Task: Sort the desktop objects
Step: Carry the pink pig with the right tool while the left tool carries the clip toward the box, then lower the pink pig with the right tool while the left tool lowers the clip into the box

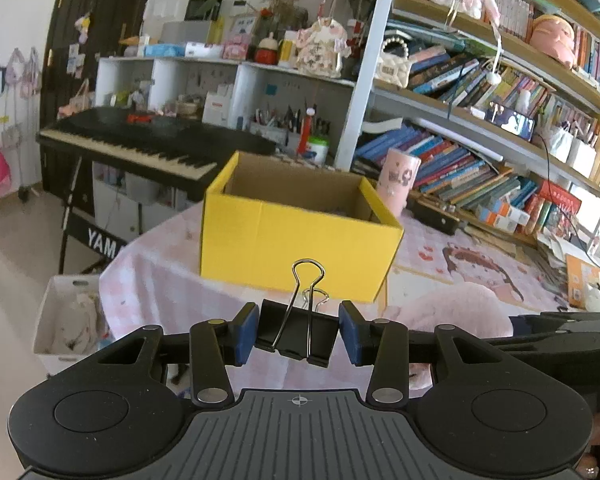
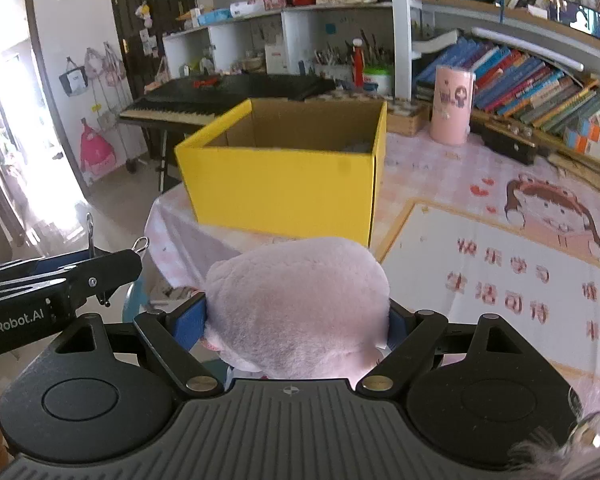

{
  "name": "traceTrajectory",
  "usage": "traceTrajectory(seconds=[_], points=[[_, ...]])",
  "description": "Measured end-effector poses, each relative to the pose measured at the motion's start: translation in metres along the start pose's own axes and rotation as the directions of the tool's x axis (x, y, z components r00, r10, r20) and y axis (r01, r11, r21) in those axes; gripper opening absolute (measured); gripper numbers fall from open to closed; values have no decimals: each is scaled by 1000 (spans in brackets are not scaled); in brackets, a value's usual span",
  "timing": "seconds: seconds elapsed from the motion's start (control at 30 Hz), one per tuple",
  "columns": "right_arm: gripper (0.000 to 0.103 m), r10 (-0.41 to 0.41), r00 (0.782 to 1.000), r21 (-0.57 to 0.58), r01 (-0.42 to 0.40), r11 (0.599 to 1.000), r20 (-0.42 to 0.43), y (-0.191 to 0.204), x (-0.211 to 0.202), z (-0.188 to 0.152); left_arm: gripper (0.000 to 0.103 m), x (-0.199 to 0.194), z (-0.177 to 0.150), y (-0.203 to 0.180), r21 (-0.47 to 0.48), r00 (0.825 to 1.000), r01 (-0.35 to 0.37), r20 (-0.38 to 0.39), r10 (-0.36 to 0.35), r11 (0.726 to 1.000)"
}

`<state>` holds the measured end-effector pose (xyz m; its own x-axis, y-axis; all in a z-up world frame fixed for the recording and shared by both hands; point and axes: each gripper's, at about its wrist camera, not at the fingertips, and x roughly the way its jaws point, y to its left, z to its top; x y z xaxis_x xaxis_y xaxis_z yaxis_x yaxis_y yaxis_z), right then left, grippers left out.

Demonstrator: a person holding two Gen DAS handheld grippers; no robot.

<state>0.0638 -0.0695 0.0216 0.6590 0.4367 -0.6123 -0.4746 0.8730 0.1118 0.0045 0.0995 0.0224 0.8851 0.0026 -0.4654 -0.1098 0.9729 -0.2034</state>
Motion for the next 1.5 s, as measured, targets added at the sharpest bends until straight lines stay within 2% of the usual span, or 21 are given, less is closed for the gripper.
traceTrajectory(seconds=[0.17, 0.43, 0.8, 0.97, 1.13, 1.37, 1.5], points=[[84, 14, 999, -12, -13, 1000, 45, -10, 11, 26, 42, 18, 19, -4, 13, 999, -15, 35, 14, 1000], [84, 34, 988, -22, -31, 999, 152, -30, 36, 86, 42, 58, 56, -9, 12, 995, -46, 93, 45, 999], [85, 34, 971, -46, -23, 999, 237, -62, 89, 158, 42, 121, 93, -13, 34, 983, -144, 117, 139, 989], [85, 49, 967, -58, -36, 998, 249, -70, 116, 183, 42, 153, 99, -14, 65, 978, -195, 92, 189, 979], [85, 88, 969, -84, -71, 994, 232, -68, 144, 198, 42, 190, 99, -15, 114, 973, -232, 29, 230, 966], [85, 150, 979, -124, -133, 983, 140, -62, 192, 208, 42, 229, 91, -13, 141, 965, -237, -82, 250, 961], [85, 162, 984, -136, -151, 979, 75, -60, 215, 207, 43, 244, 86, -15, 169, 954, -239, -144, 264, 956]])
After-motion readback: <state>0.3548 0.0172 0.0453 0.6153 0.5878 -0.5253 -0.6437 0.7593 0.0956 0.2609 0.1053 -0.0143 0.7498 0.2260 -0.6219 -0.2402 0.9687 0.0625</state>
